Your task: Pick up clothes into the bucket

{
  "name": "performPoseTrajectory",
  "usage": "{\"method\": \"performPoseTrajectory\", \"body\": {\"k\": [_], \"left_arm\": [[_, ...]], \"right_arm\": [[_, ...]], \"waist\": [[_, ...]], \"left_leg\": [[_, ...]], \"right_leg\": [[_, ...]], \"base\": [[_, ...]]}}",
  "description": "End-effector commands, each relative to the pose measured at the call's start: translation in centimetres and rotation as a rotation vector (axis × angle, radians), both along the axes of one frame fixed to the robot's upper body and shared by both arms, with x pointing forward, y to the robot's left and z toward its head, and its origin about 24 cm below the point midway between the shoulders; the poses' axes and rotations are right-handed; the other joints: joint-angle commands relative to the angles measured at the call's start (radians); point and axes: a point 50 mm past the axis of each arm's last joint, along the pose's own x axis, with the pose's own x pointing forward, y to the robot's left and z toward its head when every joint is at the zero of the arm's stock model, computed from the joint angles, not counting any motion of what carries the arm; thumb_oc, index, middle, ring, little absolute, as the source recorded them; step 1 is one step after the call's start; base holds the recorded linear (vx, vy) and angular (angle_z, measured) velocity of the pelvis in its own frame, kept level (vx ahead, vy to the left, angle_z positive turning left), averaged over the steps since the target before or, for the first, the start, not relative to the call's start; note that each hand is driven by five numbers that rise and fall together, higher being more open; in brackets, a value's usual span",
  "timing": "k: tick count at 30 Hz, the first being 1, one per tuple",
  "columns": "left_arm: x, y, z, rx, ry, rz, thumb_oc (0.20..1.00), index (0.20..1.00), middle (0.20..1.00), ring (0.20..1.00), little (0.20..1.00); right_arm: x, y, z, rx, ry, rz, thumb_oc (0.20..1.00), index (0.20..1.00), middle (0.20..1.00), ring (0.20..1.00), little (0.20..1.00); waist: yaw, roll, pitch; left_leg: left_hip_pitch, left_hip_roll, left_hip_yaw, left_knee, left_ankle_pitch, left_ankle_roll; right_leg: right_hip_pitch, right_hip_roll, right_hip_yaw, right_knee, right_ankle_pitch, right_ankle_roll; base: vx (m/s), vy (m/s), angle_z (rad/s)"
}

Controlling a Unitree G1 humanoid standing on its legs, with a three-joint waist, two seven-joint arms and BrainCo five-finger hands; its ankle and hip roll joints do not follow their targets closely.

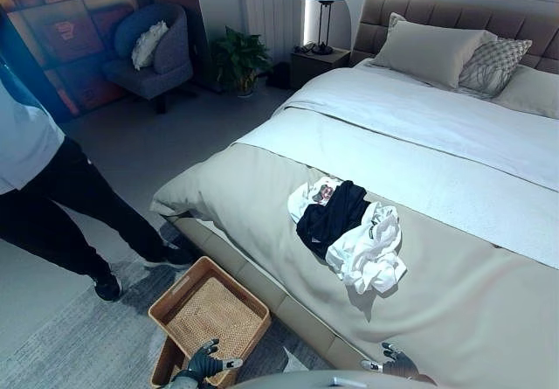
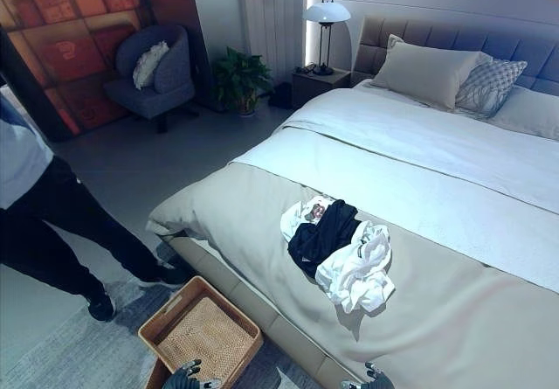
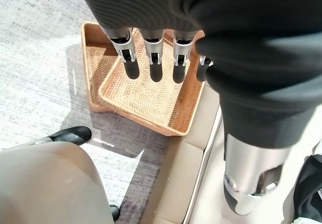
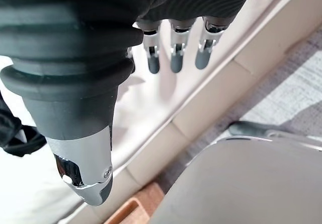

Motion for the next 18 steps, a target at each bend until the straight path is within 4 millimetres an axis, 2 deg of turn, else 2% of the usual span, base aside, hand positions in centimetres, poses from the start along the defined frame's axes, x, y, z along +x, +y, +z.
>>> {"method": "performPoseTrajectory", "body": {"k": [1, 9, 10, 12, 14, 15, 16, 17, 18], "left_arm": [[2.1, -2.0, 0.0, -0.044, -0.027, -0.048, 1.000, 1.000, 1.000, 1.000, 1.000], [2.0, -1.9, 0.0, -0.040, -0.025, -0.037, 1.000, 1.000, 1.000, 1.000, 1.000], [2.0, -1.9, 0.0, -0.035, -0.025, -0.040, 1.000, 1.000, 1.000, 1.000, 1.000], [2.1, -1.9, 0.0, -0.033, -0.028, -0.041, 1.000, 1.000, 1.000, 1.000, 1.000], [2.2, -1.9, 0.1, -0.026, -0.037, -0.043, 1.000, 1.000, 1.000, 1.000, 1.000], [2.6, -1.9, 0.3, -0.015, -0.059, -0.045, 1.000, 1.000, 1.000, 1.000, 1.000], [2.6, -1.9, 0.3, -0.015, -0.059, -0.045, 1.000, 1.000, 1.000, 1.000, 1.000], [2.8, -1.8, 0.4, -0.009, -0.072, -0.048, 1.000, 1.000, 1.000, 1.000, 1.000], [2.8, -1.8, 0.4, -0.009, -0.072, -0.048, 1.000, 1.000, 1.000, 1.000, 1.000]], "right_arm": [[2.9, 0.7, 0.5, 0.004, -0.068, 0.059, 1.000, 1.000, 1.000, 1.000, 1.000], [3.2, 0.7, 0.6, 0.015, -0.082, 0.036, 1.000, 1.000, 1.000, 1.000, 1.000], [4.2, 0.7, 1.0, 0.021, -0.136, 0.002, 1.000, 1.000, 1.000, 1.000, 1.000], [4.8, 0.7, 1.3, 0.022, -0.164, -0.011, 1.000, 1.000, 1.000, 1.000, 1.000], [6.9, 0.7, 2.4, 0.015, -0.268, -0.021, 1.000, 1.000, 1.000, 1.000, 1.000], [9.9, 0.5, 4.4, -0.033, -0.410, 0.036, 1.000, 1.000, 1.000, 1.000, 1.000], [9.9, 0.5, 4.4, -0.033, -0.409, 0.036, 1.000, 1.000, 1.000, 1.000, 1.000], [11.4, 0.3, 5.6, -0.077, -0.476, 0.084, 1.000, 1.000, 1.000, 1.000, 1.000], [11.4, 0.3, 5.6, -0.077, -0.476, 0.084, 1.000, 1.000, 1.000, 1.000, 1.000]], "waist": [[-0.011, -0.047, 0.020], [-0.009, -0.048, 0.026], [-0.009, -0.048, 0.028], [-0.009, -0.047, 0.030], [-0.009, -0.046, 0.032], [-0.006, -0.044, 0.041], [-0.006, -0.044, 0.041], [-0.004, -0.044, 0.047], [-0.004, -0.044, 0.047]], "left_leg": [[-0.050, -0.054, -0.010, 0.031, -0.002, 0.019], [-0.055, -0.052, -0.011, 0.033, -0.001, 0.018], [-0.057, -0.052, -0.012, 0.033, -0.001, 0.018], [-0.059, -0.052, -0.012, 0.034, -0.001, 0.019], [-0.062, -0.053, -0.014, 0.034, -0.001, 0.019], [-0.072, -0.055, -0.016, 0.039, 0.000, 0.020], [-0.073, -0.055, -0.016, 0.039, 0.000, 0.020], [-0.079, -0.056, -0.018, 0.043, 0.000, 0.021], [-0.079, -0.056, -0.018, 0.043, 0.000, 0.021]], "right_leg": [[-0.006, -0.063, -0.019, 0.018, -0.002, 0.064], [-0.011, -0.064, -0.023, 0.021, -0.002, 0.063], [-0.012, -0.064, -0.024, 0.023, -0.004, 0.063], [-0.014, -0.065, -0.024, 0.025, -0.004, 0.063], [-0.019, -0.065, -0.025, 0.029, -0.005, 0.064], [-0.028, -0.065, -0.025, 0.037, -0.008, 0.064], [-0.028, -0.066, -0.025, 0.038, -0.008, 0.064], [-0.034, -0.066, -0.025, 0.044, -0.009, 0.064], [-0.034, -0.066, -0.025, 0.044, -0.009, 0.064]], "base": [[0.00, 0.000, 0.00], [0.00, 0.000, 0.00], [0.00, 0.000, 0.00], [0.00, 0.000, 0.00], [0.00, 0.000, 0.00], [0.00, 0.000, 0.00], [0.00, 0.000, 0.00], [0.00, 0.000, 0.00], [-0.04, 0.006, 0.00]]}}
